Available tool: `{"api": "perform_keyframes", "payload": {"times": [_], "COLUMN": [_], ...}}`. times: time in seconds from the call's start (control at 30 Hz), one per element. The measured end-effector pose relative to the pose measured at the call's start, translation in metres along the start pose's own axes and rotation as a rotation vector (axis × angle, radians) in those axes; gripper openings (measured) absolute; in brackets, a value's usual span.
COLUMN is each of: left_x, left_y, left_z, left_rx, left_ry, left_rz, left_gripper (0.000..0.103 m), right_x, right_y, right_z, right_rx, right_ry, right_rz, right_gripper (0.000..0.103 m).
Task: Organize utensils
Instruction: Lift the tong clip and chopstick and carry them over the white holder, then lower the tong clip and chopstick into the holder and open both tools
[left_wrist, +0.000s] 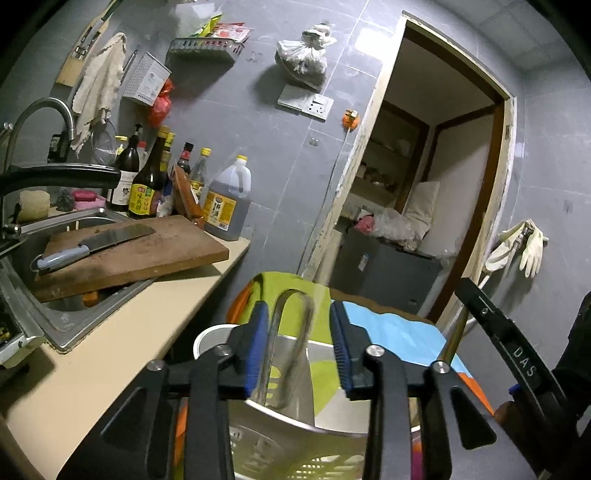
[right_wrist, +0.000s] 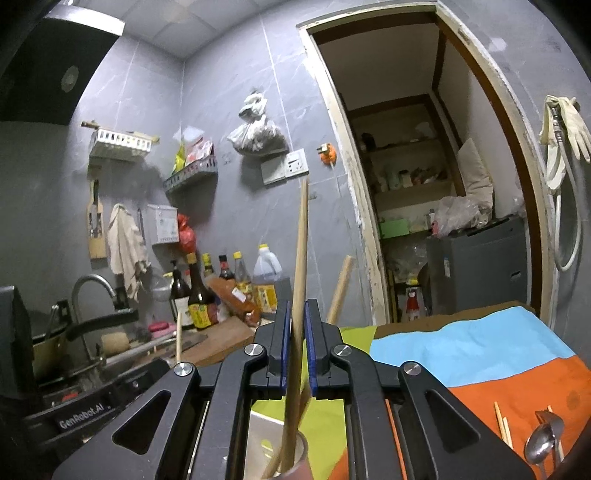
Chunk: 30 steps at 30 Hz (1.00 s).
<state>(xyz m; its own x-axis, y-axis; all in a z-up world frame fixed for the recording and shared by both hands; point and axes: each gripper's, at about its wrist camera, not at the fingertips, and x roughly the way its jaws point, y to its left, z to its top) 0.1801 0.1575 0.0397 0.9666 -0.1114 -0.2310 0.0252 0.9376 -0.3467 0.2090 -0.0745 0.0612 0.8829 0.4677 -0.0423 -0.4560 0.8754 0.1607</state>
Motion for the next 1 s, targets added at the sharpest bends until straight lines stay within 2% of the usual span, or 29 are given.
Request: {"api": "perform_keyframes", "payload": {"times": [0.1,0.2,0.23,0.33,0.4,0.43,0.47,0.53,0.67,0.7,0.87,1.0], "left_x": [-0.004,-0.011,-0.013,-0.02,-0.025,-0.028,-0.029,-0.034,-0.041,-0.042,-0.042,-0.041], "left_y": [-0.003,-0.005,-0.007,-0.013,-0.017,-0.02,-0.023,-0.029,-0.044,-0.048,-0.072,-0.093], "left_z": [0.0,0.004,0.005,0.01,0.014,0.015,0.017,0.02,0.024,0.025,0.023,0.016], "left_rx": [0.005,-0.008,-0.008,-0.002,-0.004,-0.003,-0.002,0.005,0.038,0.047,0.105,0.153], "left_ry": [0.003,-0.005,-0.011,-0.029,-0.04,-0.047,-0.054,-0.07,-0.089,-0.088,-0.075,-0.073], "left_rz": [0.001,-0.011,-0.013,-0.016,-0.029,-0.032,-0.034,-0.043,-0.06,-0.065,-0.088,-0.101], "left_gripper": [0.033,0.037,0.04,0.051,0.055,0.059,0.062,0.068,0.085,0.087,0.092,0.093], "right_x": [-0.004,-0.009,-0.011,-0.019,-0.028,-0.033,-0.036,-0.046,-0.06,-0.065,-0.084,-0.101], "right_y": [0.0,-0.001,-0.001,-0.001,-0.003,-0.005,-0.007,-0.013,-0.028,-0.034,-0.054,-0.07], "right_z": [-0.001,0.001,0.002,0.008,0.014,0.016,0.019,0.025,0.036,0.039,0.047,0.051], "right_rx": [-0.012,-0.017,-0.018,-0.039,-0.043,-0.04,-0.034,-0.029,-0.02,-0.019,-0.034,-0.063], "right_ry": [0.011,0.011,0.008,-0.016,-0.049,-0.064,-0.076,-0.096,-0.114,-0.114,-0.086,-0.066], "right_rz": [0.009,0.02,0.025,0.033,0.045,0.049,0.052,0.044,0.028,0.023,0.007,-0.026], "right_gripper": [0.009,0.02,0.024,0.027,0.037,0.048,0.053,0.056,0.077,0.079,0.103,0.103]}}
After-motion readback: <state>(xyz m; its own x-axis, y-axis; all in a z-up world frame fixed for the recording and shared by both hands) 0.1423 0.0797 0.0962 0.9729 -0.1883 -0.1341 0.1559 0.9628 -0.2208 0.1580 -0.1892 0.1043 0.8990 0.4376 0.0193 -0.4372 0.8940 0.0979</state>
